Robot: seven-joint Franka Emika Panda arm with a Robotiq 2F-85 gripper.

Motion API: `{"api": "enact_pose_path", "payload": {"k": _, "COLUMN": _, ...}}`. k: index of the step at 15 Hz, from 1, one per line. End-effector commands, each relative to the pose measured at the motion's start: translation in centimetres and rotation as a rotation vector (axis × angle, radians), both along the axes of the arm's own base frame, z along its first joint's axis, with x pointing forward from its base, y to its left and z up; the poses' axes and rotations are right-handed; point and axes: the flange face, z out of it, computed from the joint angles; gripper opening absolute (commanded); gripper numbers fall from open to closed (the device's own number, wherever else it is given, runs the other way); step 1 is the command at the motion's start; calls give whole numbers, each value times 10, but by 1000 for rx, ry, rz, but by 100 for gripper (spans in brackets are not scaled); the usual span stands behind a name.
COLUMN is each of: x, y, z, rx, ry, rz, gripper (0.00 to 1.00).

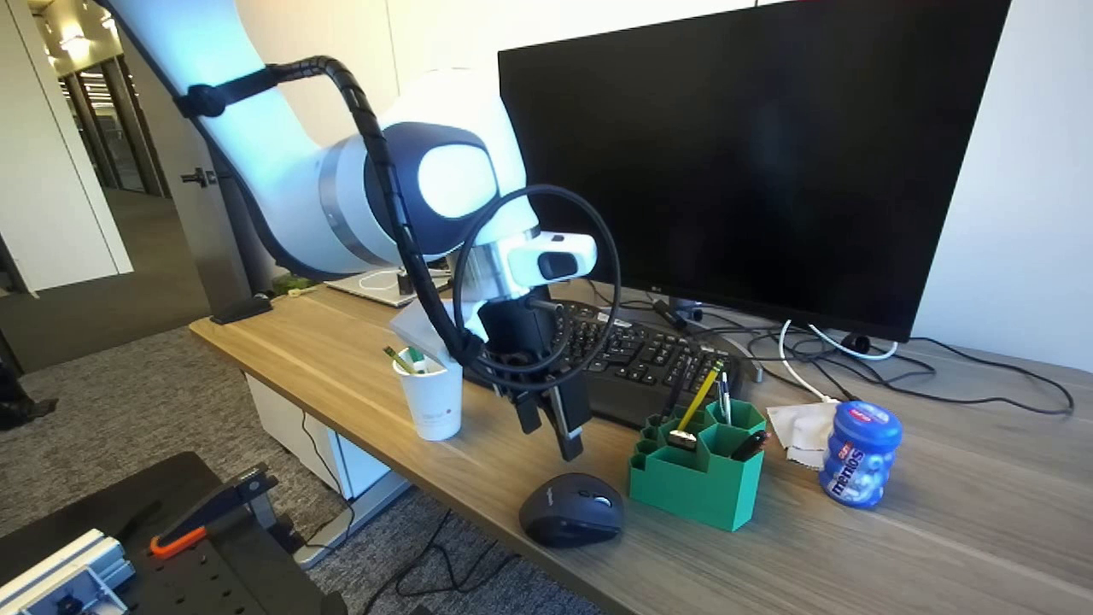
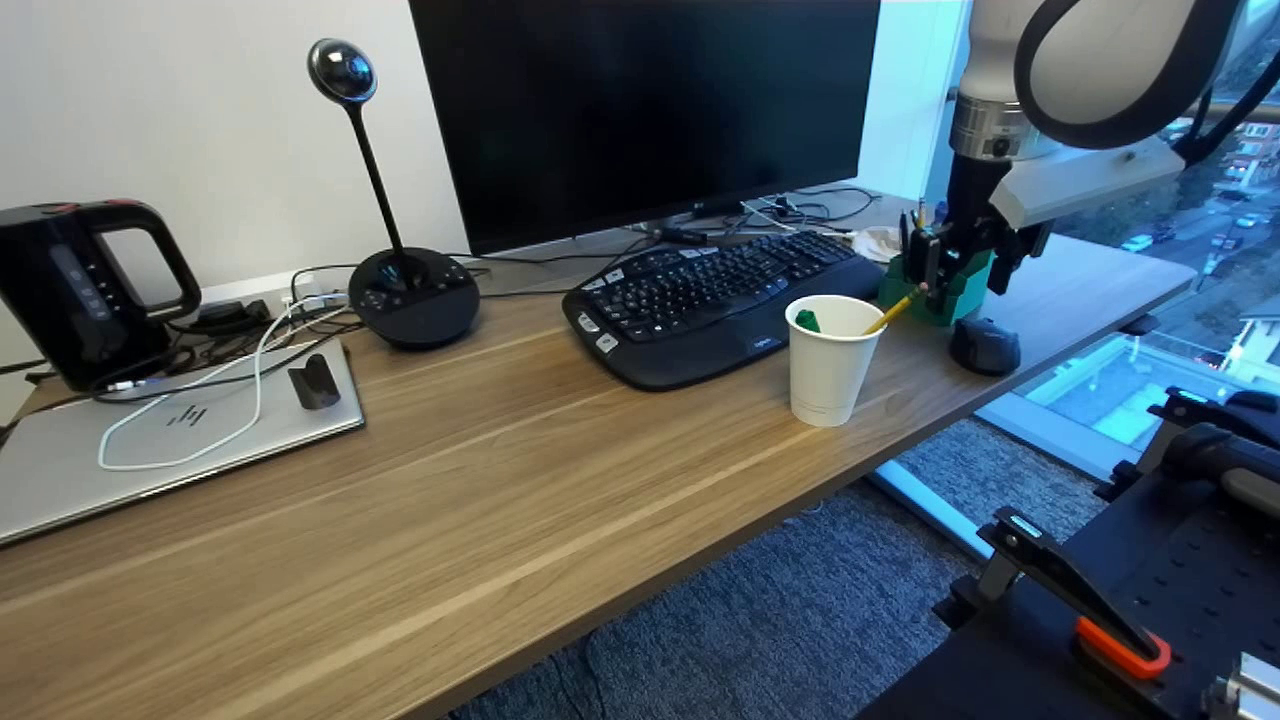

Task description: Move the mouse slightly to the right on the desk, then pick a marker from the rack and put it on the desk

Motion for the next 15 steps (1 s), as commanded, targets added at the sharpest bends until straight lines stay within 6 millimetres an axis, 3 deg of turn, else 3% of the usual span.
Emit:
{"api": "enact_pose_path", "payload": {"k": 1, "x": -4, "y": 7, "z": 12, "rx": 0, "ry": -19, "rz": -15, "gripper": 53}}
{"api": "enact_pose_path", "payload": {"k": 5, "x": -5, "y": 9, "z": 14, "rx": 5, "ry": -23, "rz": -31, "gripper": 53}}
{"api": "enact_pose_path", "payload": {"k": 15, "x": -4, "y": 38, "z": 28, "rx": 12, "ry": -66, "rz": -40, "gripper": 53}}
